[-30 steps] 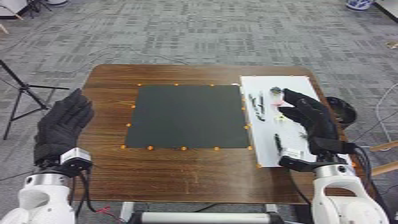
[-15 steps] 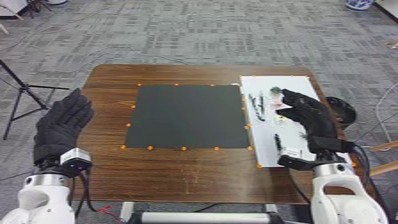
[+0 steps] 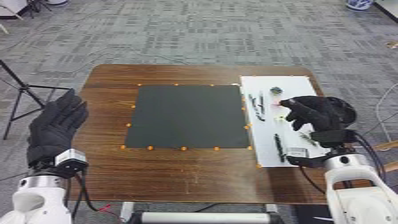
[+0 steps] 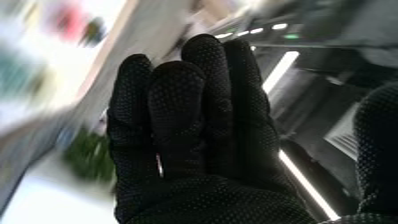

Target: Arrange flowers

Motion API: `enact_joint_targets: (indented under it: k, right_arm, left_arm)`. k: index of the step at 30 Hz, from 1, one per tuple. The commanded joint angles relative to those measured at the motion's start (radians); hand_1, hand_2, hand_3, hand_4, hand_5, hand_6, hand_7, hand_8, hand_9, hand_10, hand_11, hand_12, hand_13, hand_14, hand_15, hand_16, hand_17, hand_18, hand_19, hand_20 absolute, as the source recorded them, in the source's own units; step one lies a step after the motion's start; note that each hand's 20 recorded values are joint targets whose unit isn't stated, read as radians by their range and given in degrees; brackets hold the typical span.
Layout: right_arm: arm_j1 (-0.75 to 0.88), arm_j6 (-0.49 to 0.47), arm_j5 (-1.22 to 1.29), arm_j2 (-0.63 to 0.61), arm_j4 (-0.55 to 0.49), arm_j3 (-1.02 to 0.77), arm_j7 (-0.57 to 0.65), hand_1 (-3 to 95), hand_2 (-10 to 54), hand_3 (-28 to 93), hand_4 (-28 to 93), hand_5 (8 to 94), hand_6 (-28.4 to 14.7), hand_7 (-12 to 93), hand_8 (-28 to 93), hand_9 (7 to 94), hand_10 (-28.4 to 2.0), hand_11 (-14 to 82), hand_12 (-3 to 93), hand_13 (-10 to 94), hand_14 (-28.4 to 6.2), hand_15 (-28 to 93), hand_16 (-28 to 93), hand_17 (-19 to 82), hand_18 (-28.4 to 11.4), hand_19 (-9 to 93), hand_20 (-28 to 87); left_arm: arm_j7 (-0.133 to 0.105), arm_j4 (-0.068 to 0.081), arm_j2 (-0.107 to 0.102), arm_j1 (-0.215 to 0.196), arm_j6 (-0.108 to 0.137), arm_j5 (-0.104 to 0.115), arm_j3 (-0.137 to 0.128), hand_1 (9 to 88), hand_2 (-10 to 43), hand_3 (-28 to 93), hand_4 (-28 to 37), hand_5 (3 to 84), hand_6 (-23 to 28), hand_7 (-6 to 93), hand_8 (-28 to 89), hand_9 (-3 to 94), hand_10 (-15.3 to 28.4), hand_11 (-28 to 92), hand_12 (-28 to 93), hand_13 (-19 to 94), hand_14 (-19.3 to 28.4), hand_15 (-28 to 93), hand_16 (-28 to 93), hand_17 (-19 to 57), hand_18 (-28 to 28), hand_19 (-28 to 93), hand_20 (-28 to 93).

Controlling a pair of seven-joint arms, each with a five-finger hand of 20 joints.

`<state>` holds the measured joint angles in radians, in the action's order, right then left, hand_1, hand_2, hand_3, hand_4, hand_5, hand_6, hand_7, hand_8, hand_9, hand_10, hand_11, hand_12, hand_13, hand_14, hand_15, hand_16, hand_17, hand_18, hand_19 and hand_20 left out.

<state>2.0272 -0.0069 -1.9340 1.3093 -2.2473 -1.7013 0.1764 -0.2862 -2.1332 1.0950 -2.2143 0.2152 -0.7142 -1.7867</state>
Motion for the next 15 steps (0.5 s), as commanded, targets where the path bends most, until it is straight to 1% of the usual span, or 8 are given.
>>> enact_joint_targets:
  k: [1,2,3,5,6,8,12,15]
  right_arm:
    - [-0.014,-0.106,-0.348,-0.054,-0.047,0.045,0.306,18.3,-2.7,68,-25,63.5,-5.3,31,-11,64.0,-17.6,47.2,32.1,66,-11.9,70,37,39,-19.9,80,27]
    - [-0.004,-0.124,-0.378,-0.052,-0.052,0.041,0.306,19.1,-3.8,68,-25,62.9,-5.1,34,-12,63.3,-17.6,49.7,34.2,65,-12.3,73,38,38,-20.5,82,29]
    - [-0.003,-0.138,-0.385,-0.051,-0.056,0.044,0.326,19.7,-5.1,68,-24,62.8,-4.9,37,-12,62.6,-17.2,55.1,38.7,66,-12.6,77,43,38,-21.4,85,32]
    - [0.002,-0.171,-0.377,-0.046,-0.066,0.045,0.359,20.1,-6.5,67,-24,64.9,-3.9,41,-13,64.9,-15.6,59.2,44.5,68,-12.6,82,49,41,-21.9,89,37]
    - [-0.001,-0.207,-0.416,-0.046,-0.067,0.049,0.360,20.4,-7.4,66,-24,65.6,-3.6,43,-13,66.0,-15.4,60.2,46.4,69,-12.4,83,51,42,-22.2,91,38]
    - [0.000,-0.268,-0.528,-0.054,-0.064,0.066,0.357,20.8,-9.2,63,-24,66.3,-3.8,44,-12,67.4,-15.0,60.9,50.4,71,-12.3,84,55,44,-22.4,93,40]
    - [-0.002,-0.340,-0.664,-0.063,-0.059,0.121,0.386,22.5,-9.5,61,-25,65.3,-4.3,43,-12,67.4,-15.2,61.0,53.5,71,-12.3,85,59,45,-22.4,93,42]
    - [0.000,-0.348,-0.796,-0.065,-0.033,0.172,0.386,24.6,-9.5,61,-24,64.4,-4.5,42,-12,66.2,-15.4,61.1,54.2,70,-12.9,85,59,44,-22.8,93,42]
  left_arm:
    - [-0.001,-0.011,0.002,-0.018,0.016,0.009,0.001,23.3,11.6,71,-28.3,38.2,7.7,11.2,-10,31.6,14.7,17,5,25,15.1,19,-5,-3.7,13.2,37,4]
    - [0.000,-0.012,0.002,-0.018,0.019,0.009,0.002,23.3,11.6,71,-28.3,38.2,7.7,11.3,-10,31.6,14.7,17,5,25,15.1,19,-5,-3.7,13.2,37,4]
    - [0.001,-0.011,0.001,-0.016,0.023,0.009,0.004,23.2,11.6,71,-28.3,38.3,7.7,11.4,-10,31.6,14.8,17,5,25,15.2,19,-5,-3.7,13.3,37,4]
    - [0.004,-0.011,0.000,-0.015,0.023,0.012,0.005,23.3,11.7,71,-28.3,38.8,8.0,11.8,-10,31.9,15.1,18,5,25,15.4,20,-5,-3.9,13.5,37,4]
    - [0.005,-0.011,0.001,-0.015,0.022,0.012,0.004,23.2,11.7,71,-28.3,38.8,8.0,12.0,-10,31.8,15.1,18,5,25,15.4,20,-5,-4.2,13.8,37,4]
    - [0.007,-0.010,0.000,-0.013,0.023,0.012,0.006,23.2,11.7,71,-28.3,39.0,8.1,12.1,-10,31.9,15.2,19,5,25,15.4,20,-4,-4.6,14.1,38,5]
    - [0.008,-0.011,0.000,-0.014,0.023,0.011,0.006,23.3,11.8,71,-28.3,39.4,8.3,12.2,-10,32.3,15.3,19,6,25,15.5,21,-4,-4.9,14.4,38,5]
    - [0.010,-0.012,0.001,-0.018,0.028,0.010,0.009,23.3,11.9,71,-28.3,39.5,8.4,12.3,-10,32.5,15.4,19,6,26,15.5,21,-4,-5.1,14.6,38,5]
